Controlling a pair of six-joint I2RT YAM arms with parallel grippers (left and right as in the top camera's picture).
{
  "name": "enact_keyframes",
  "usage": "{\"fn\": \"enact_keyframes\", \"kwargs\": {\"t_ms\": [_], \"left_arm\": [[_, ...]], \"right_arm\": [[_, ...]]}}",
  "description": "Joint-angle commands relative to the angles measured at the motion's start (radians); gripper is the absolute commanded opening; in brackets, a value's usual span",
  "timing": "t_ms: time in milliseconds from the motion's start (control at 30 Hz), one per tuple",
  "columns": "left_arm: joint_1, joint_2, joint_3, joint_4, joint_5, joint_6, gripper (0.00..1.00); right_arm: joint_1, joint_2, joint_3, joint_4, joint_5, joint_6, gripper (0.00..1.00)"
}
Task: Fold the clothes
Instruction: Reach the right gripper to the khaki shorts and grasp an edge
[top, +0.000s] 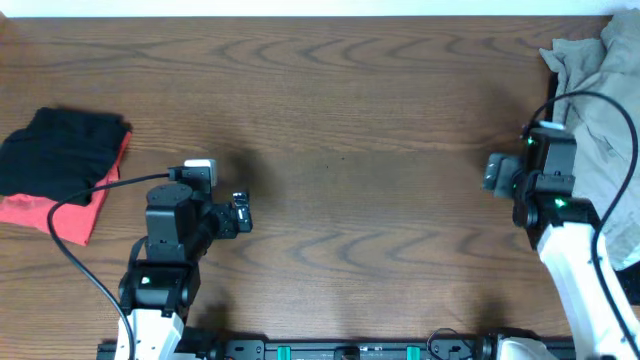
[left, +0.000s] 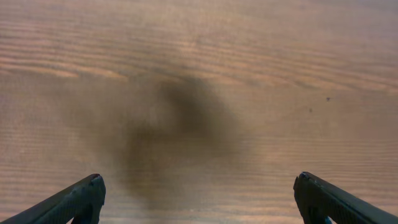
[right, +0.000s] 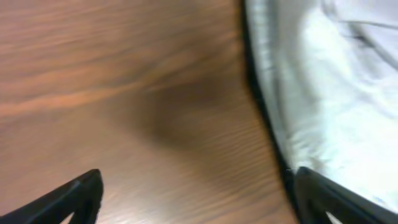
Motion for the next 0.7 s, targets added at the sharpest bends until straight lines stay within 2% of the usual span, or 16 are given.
{"fn": "enact_keyframes", "kwargs": {"t_ms": [0,67,133,333,667], "left_arm": [[-0.002,0.018,0.019,-0.001,0.017,-0.009,0.98],[-0.002,0.027,0.019,-0.001,0.017,-0.009,0.98],[-0.002,0.035,0.019,-0.001,0.017,-0.009,0.98],[-0.002,0.045,0.019,-0.001,0.017,-0.009,0.98],[-0.002,0.050,0.019,-0.001,0.016,-0.009,0.98]], "right_arm": [[-0.058,0.071,0.018,0.050,0.221,0.036,0.84],[-0.097,0.119,0.018,0.091,0.227,0.050,0.77],[-0.131,0.172,0.018,0.119,0.219,0.053,0.77],[-0.211,0.282,0.018,0.125,0.219,0.057,0.65],[-0.256,0.291,0.017,0.178,0.216,0.077,0.53]]}}
